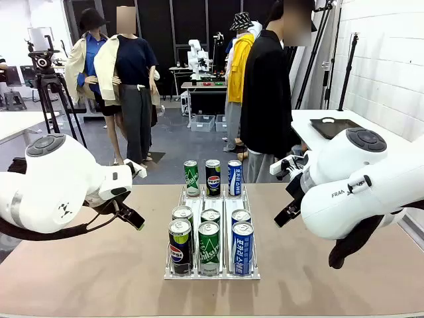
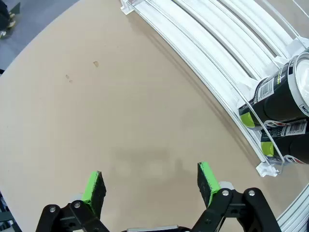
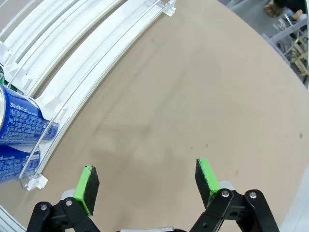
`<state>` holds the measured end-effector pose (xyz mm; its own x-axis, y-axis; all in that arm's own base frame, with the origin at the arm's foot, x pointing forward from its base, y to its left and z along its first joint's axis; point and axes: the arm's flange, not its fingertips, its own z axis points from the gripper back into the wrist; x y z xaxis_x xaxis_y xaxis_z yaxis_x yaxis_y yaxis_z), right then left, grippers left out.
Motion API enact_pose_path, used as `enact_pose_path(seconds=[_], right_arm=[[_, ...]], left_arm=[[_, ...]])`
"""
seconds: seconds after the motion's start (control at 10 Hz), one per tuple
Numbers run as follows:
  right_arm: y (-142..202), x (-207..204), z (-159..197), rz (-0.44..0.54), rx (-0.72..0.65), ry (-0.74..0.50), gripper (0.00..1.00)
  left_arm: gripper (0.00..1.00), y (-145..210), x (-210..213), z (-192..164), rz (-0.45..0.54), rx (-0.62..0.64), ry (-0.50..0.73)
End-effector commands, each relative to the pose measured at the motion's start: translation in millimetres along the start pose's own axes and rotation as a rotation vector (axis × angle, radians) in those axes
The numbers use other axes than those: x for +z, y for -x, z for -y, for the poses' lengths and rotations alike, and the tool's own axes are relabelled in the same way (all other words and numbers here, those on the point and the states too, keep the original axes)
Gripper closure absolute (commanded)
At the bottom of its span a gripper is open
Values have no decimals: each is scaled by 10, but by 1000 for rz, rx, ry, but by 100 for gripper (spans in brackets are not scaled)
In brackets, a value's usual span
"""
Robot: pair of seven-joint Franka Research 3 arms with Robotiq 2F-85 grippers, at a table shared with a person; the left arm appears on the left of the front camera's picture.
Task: Retrieve and hand over the desired beverage to the person.
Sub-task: Pick up a can of the same type that the person held from the Automatic Can Dispenser.
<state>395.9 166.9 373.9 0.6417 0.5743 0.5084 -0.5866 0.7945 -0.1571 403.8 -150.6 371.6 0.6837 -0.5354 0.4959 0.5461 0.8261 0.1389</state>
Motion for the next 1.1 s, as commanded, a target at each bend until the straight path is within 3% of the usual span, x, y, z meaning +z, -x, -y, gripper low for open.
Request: enact_pose_path(seconds=[0.0,1.0], right_arm=[[0,0,0,0,0,0,0],[0,0,0,0,0,0,0]], left_arm=[[0,0,0,1,0,0,0],[0,0,0,1,0,0,0]])
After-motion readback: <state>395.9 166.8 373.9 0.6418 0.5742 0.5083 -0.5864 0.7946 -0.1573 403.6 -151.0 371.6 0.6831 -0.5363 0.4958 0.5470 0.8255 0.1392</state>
